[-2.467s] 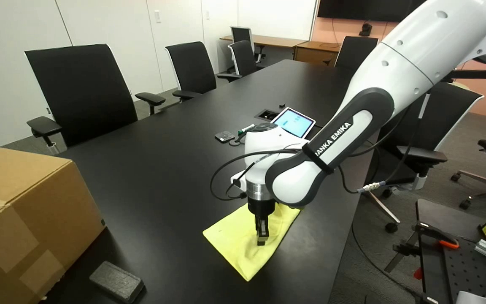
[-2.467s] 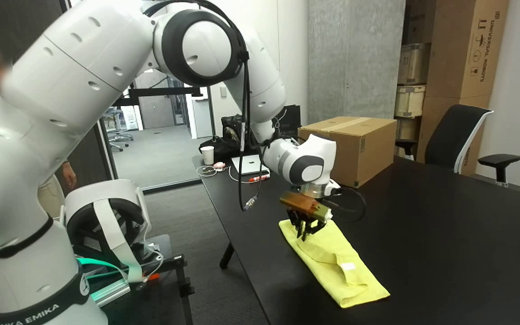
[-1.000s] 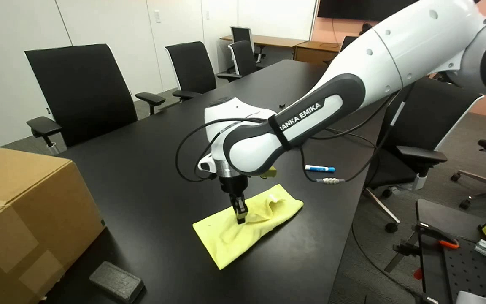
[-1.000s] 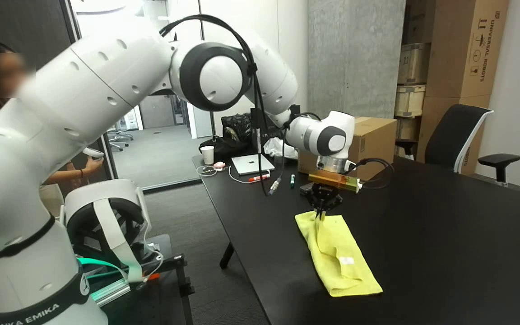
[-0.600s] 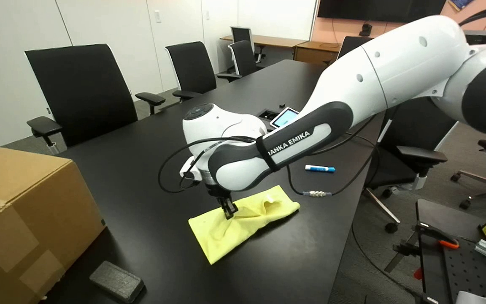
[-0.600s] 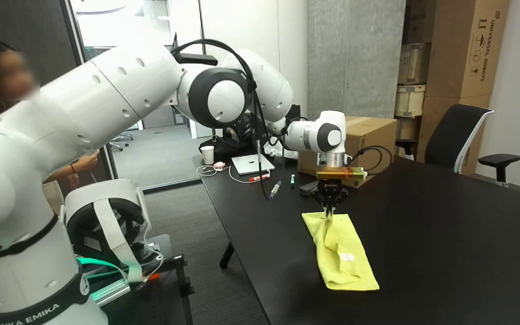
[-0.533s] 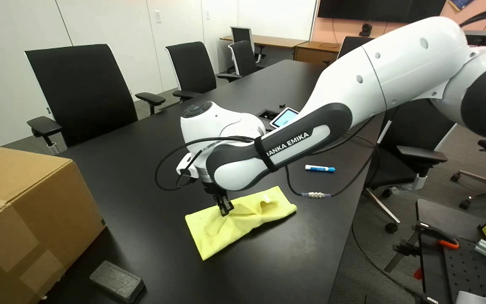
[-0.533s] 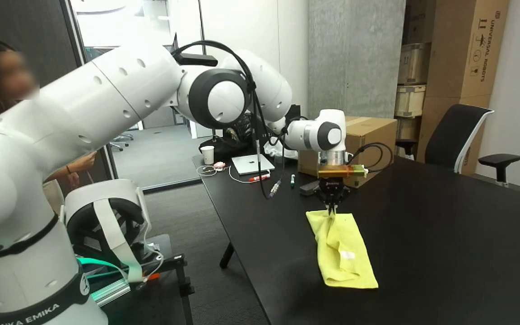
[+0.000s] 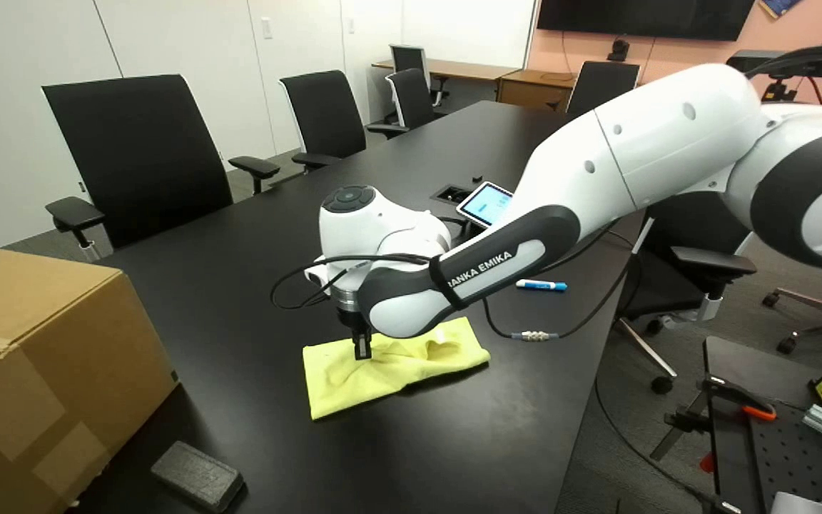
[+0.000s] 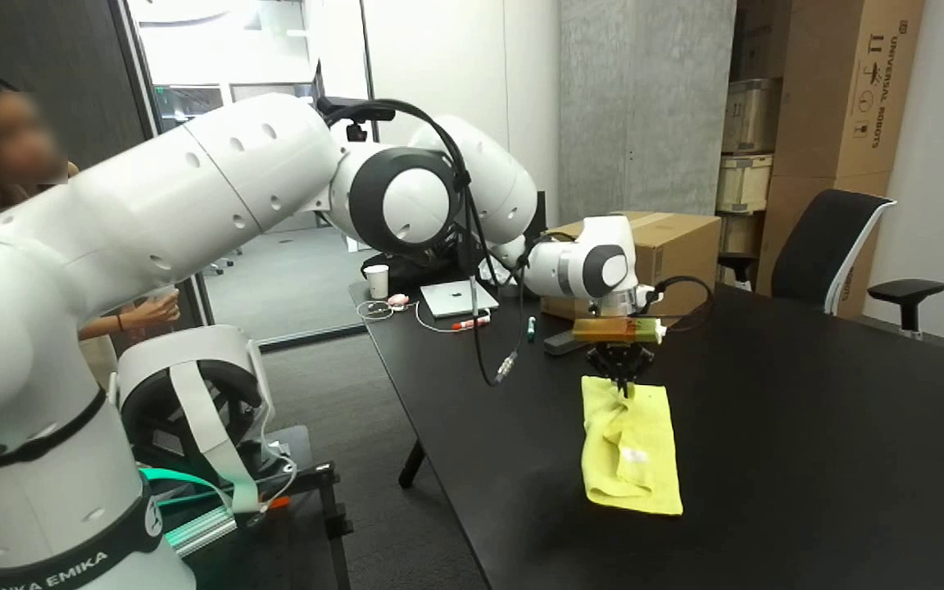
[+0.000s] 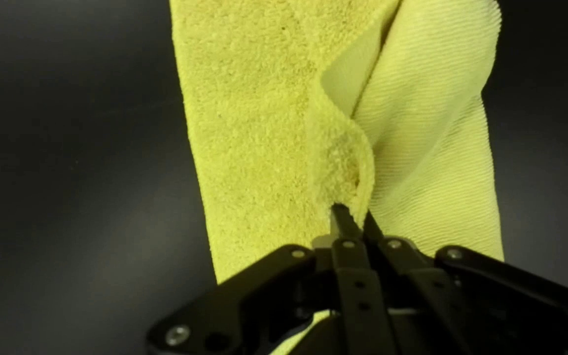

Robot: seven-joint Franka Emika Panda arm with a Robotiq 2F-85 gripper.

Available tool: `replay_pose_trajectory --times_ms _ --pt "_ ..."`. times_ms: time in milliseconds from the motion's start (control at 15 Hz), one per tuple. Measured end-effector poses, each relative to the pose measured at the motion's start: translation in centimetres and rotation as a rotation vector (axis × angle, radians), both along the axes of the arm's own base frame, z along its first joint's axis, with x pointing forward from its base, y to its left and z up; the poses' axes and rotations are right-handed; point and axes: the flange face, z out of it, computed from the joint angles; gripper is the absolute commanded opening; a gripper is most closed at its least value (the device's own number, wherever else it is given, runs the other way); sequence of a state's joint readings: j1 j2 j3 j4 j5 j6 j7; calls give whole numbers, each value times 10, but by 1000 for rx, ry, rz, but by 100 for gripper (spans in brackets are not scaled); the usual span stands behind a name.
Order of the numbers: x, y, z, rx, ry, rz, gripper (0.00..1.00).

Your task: Fold the towel in half

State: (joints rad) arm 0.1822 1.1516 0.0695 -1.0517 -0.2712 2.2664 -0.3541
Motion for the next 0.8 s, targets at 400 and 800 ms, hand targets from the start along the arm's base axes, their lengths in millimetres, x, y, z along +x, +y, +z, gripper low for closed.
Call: replay_pose_trajectory --times_ms 400,800 --pt "19 -10 -7 72 -118 -248 2" --pt "44 -31 22 70 -301 -426 3"
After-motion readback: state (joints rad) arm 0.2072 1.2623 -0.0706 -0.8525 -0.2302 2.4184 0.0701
